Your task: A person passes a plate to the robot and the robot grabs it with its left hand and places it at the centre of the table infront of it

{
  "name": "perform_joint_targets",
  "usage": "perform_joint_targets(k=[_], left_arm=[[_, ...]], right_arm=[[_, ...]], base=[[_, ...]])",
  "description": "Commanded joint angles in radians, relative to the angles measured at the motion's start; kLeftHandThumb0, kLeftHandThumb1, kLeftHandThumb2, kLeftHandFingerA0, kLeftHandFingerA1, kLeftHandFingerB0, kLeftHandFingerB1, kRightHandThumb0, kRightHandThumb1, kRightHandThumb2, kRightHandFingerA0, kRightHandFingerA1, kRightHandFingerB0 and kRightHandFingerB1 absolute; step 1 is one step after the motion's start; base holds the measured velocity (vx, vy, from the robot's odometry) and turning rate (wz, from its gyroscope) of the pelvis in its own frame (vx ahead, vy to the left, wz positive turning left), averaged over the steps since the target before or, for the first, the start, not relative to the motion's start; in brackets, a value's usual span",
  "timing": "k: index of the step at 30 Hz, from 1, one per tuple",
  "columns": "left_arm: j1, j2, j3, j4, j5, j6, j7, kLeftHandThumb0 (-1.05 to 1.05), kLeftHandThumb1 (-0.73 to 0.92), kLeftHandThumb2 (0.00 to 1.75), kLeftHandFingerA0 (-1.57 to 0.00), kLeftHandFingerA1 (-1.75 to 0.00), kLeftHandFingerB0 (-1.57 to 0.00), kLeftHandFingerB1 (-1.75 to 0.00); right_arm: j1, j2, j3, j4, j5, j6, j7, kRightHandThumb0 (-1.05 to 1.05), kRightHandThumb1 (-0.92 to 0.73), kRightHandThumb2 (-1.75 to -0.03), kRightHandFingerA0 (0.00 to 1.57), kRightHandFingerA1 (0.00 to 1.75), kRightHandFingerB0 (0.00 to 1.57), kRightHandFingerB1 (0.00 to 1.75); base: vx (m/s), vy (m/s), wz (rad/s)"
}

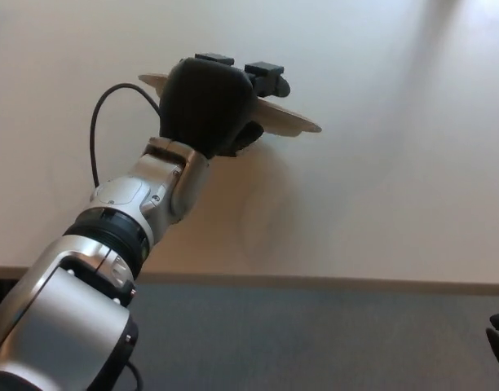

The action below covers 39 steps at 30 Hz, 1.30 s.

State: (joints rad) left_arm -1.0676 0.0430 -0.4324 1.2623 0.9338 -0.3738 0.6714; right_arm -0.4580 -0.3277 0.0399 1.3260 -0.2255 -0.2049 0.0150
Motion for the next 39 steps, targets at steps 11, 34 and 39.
perform_joint_targets(k=[11, 34, 39], left_arm=[[0.061, -0.060, -0.029, 0.025, -0.104, 0.111, -0.219, -0.10, 0.54, 0.56, -0.76, -0.87, -0.77, -0.66], [-0.025, -0.031, -0.005, 0.002, -0.198, 0.197, -0.550, -1.01, 0.62, 0.60, 0.00, 0.00, 0.00, 0.00], [-0.052, -0.034, -0.008, -0.004, -0.211, 0.227, -0.597, -1.04, 0.63, 0.60, 0.00, 0.00, 0.00, 0.00]], right_arm=[[-0.023, 0.001, 0.002, 0.001, -0.009, 0.013, -0.004, -0.87, -0.65, -1.10, 0.32, 0.65, 0.22, 0.53], [-0.051, -0.003, 0.013, 0.004, -0.019, 0.016, 0.000, -0.87, -0.64, -1.10, 0.35, 0.67, 0.21, 0.53], [-0.051, -0.003, 0.007, 0.004, -0.010, 0.015, 0.010, -0.88, -0.80, -0.64, 0.29, 0.61, 0.29, 0.48]], base=[[0.00, 0.000, 0.00], [0.00, 0.000, 0.00], [0.00, 0.000, 0.00]])
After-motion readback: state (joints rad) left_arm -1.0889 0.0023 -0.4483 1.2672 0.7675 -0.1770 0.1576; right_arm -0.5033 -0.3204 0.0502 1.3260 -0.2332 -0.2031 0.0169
